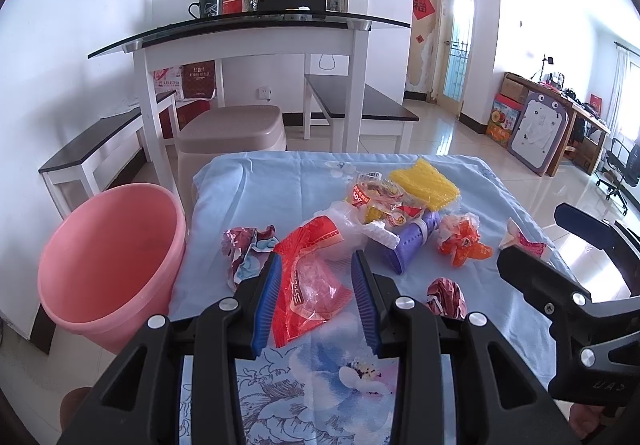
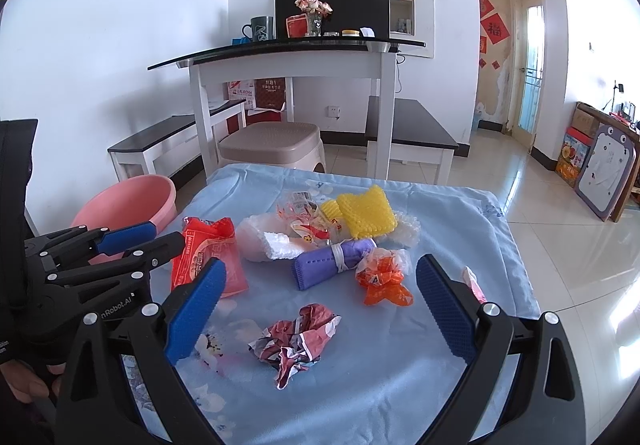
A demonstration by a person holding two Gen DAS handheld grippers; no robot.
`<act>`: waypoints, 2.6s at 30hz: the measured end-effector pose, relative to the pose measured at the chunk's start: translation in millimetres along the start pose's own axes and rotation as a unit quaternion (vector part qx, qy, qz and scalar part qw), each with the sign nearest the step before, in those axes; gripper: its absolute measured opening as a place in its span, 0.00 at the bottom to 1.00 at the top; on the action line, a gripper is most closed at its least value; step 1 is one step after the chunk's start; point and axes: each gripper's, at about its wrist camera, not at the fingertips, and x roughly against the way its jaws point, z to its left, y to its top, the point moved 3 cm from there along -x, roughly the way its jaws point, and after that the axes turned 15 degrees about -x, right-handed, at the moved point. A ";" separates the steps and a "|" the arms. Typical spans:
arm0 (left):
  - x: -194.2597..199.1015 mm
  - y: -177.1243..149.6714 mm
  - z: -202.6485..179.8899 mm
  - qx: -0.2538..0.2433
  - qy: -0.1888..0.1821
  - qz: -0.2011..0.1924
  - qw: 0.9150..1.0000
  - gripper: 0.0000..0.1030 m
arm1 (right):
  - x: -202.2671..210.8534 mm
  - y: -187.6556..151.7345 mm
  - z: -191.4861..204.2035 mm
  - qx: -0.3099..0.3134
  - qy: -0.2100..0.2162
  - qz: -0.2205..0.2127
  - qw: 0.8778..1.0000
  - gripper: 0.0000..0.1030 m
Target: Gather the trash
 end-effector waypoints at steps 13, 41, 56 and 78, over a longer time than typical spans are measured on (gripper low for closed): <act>1.0 1.1 4.4 0.002 0.003 0.000 1.000 0.34 | -1.1 0.4 2.4 0.000 0.000 0.001 1.000 0.94; 7.6 4.9 17.5 0.008 0.026 -0.004 1.000 0.34 | -14.3 2.5 8.2 -0.004 0.016 0.020 1.000 0.94; 15.5 6.5 15.3 -0.005 0.037 0.002 0.999 0.34 | -11.5 8.3 9.8 -0.010 0.029 0.014 0.999 0.94; 0.2 0.9 22.0 0.001 0.016 0.016 1.000 0.34 | -26.5 7.0 11.6 -0.006 0.019 0.031 0.999 0.94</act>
